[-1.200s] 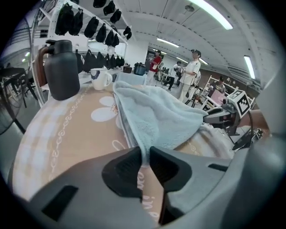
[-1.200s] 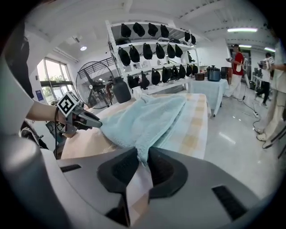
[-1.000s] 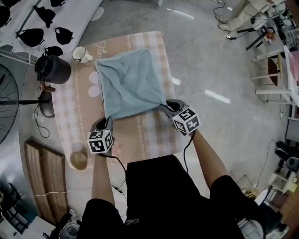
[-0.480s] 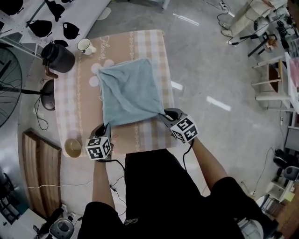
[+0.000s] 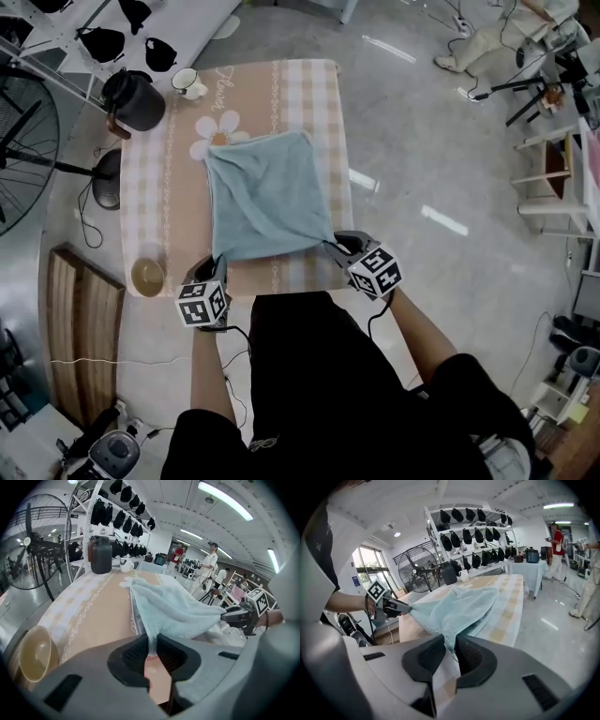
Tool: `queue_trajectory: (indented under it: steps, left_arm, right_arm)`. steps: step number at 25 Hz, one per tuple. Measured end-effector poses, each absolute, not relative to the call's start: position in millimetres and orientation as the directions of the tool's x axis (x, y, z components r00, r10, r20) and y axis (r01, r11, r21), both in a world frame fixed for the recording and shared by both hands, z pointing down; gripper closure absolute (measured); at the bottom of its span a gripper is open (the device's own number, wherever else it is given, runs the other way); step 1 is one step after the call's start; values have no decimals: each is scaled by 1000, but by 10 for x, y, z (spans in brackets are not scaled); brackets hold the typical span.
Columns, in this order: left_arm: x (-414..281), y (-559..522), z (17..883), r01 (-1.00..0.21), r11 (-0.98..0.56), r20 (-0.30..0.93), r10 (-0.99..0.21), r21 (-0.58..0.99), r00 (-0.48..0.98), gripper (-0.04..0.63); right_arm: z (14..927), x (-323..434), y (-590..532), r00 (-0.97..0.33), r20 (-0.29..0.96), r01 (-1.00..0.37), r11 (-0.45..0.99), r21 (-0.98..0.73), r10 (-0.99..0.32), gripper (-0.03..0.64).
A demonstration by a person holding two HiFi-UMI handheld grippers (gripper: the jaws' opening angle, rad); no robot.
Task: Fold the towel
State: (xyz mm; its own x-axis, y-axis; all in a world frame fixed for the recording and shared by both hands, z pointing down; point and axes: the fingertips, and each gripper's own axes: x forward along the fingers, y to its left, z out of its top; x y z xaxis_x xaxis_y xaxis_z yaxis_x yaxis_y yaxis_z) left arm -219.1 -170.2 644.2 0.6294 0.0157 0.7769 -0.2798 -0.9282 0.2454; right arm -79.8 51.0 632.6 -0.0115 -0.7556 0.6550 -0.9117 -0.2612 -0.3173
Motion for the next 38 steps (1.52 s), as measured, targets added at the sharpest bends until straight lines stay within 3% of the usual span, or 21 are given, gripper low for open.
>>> queue_trajectory:
  steps: [20, 38]
  left_arm:
    - [-860, -2623, 5995, -264, -926, 723, 14, 270, 691, 535]
    - [46, -3261, 6359, -205, -941, 757, 75, 269, 649, 535]
  right_arm:
    - [5807, 409, -335, 134, 639, -905, -357, -233, -757, 552]
    - [6129, 1221, -923, 163, 698, -865, -441, -238, -698, 551]
